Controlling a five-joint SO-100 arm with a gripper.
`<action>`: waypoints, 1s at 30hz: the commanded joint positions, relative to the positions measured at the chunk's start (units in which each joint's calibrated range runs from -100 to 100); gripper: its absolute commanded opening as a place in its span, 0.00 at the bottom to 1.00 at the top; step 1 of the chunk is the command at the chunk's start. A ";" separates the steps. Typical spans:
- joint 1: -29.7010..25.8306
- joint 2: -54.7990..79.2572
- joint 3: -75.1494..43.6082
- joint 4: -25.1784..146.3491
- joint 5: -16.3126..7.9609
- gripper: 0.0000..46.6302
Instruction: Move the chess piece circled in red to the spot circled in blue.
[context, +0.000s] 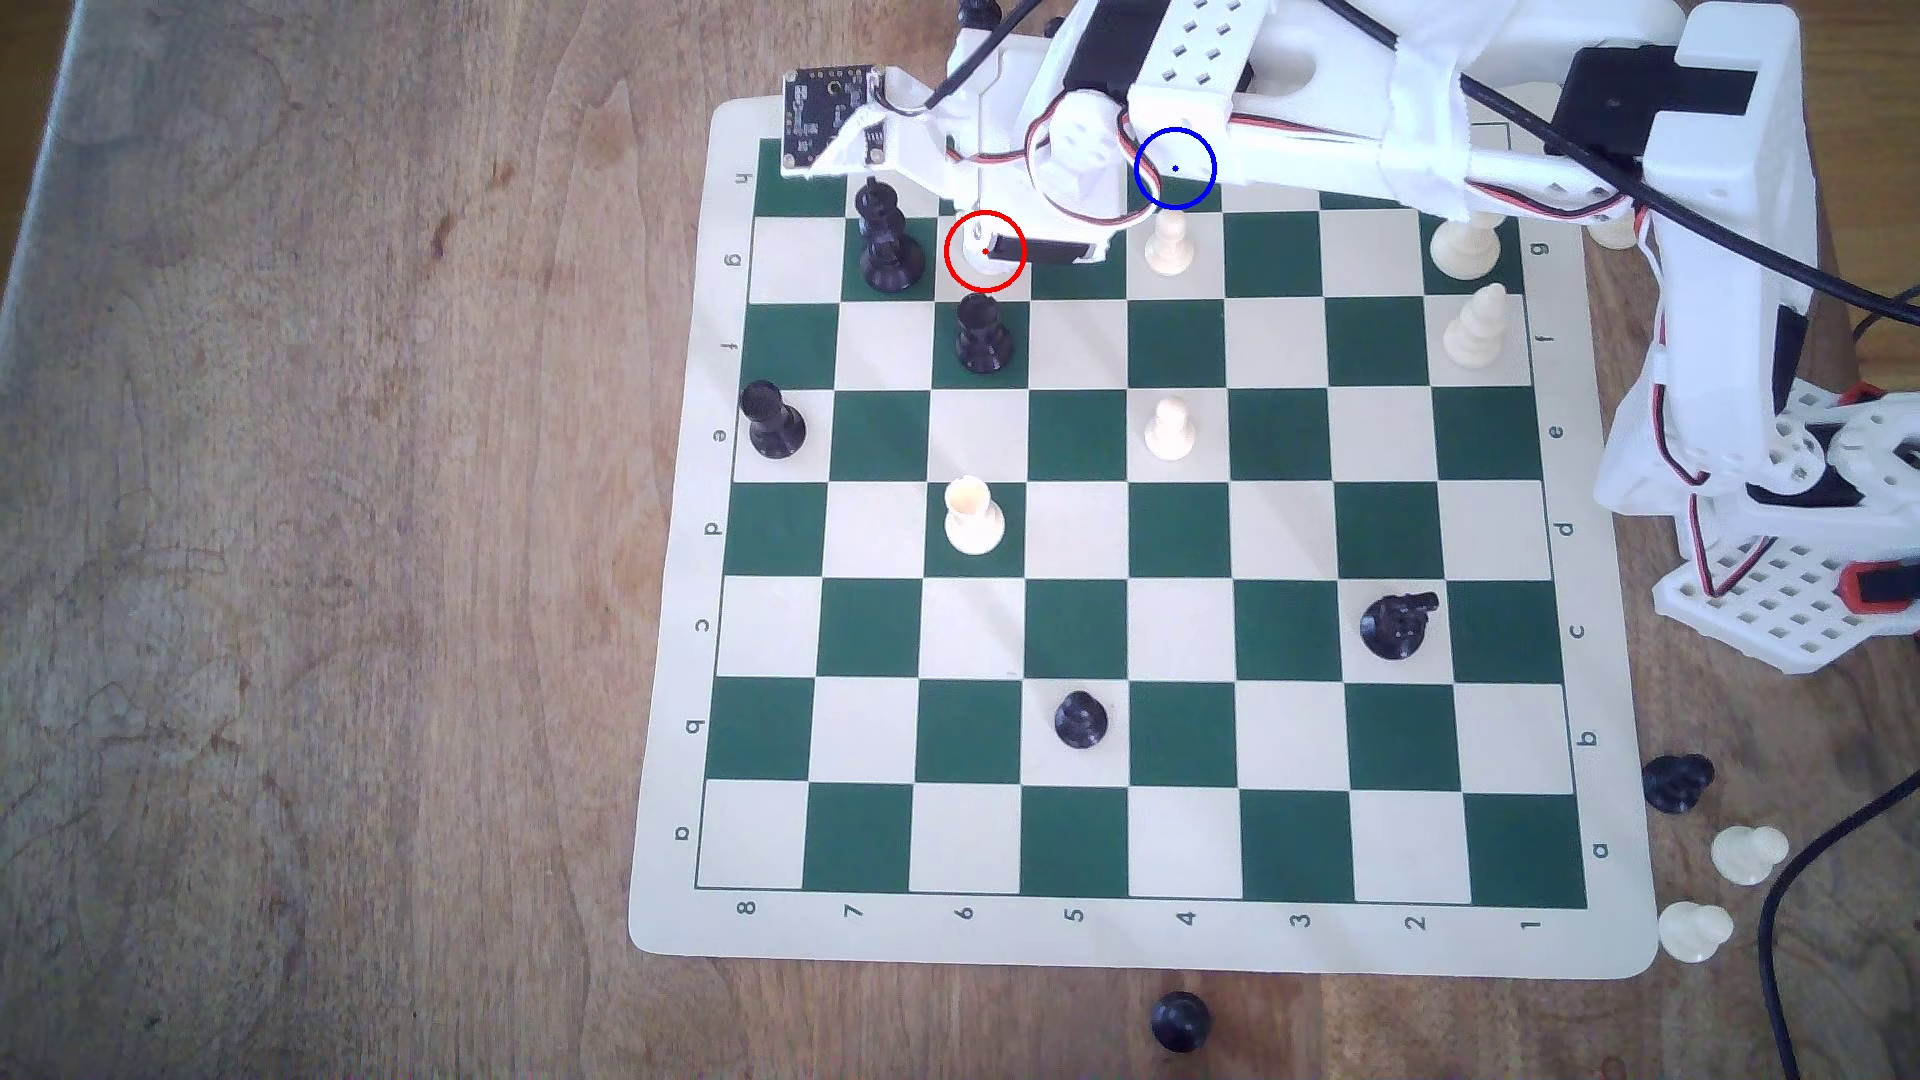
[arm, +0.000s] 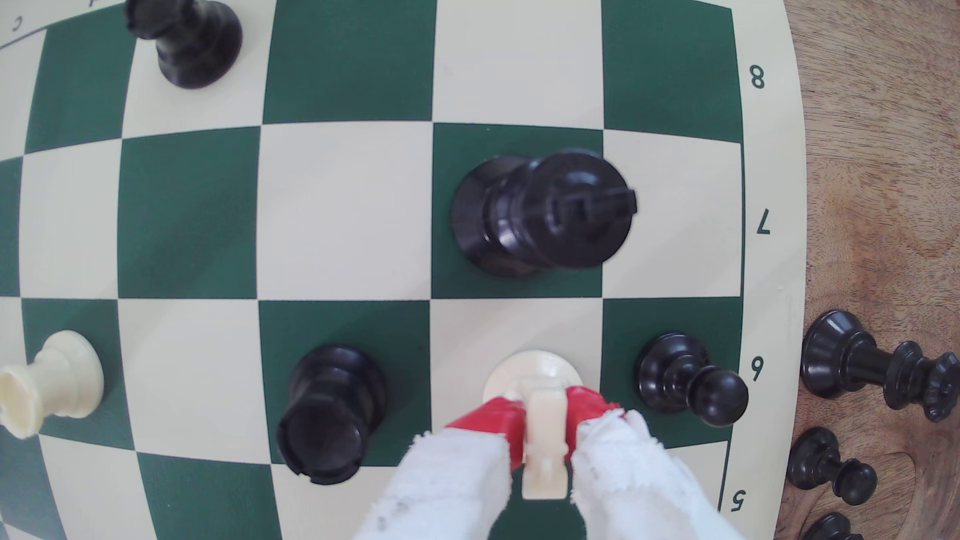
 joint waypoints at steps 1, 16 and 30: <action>-0.19 -4.07 -4.21 -0.42 -0.20 0.01; 0.75 -29.11 9.66 1.46 -4.88 0.01; 8.96 -37.77 26.80 -4.03 -7.72 0.01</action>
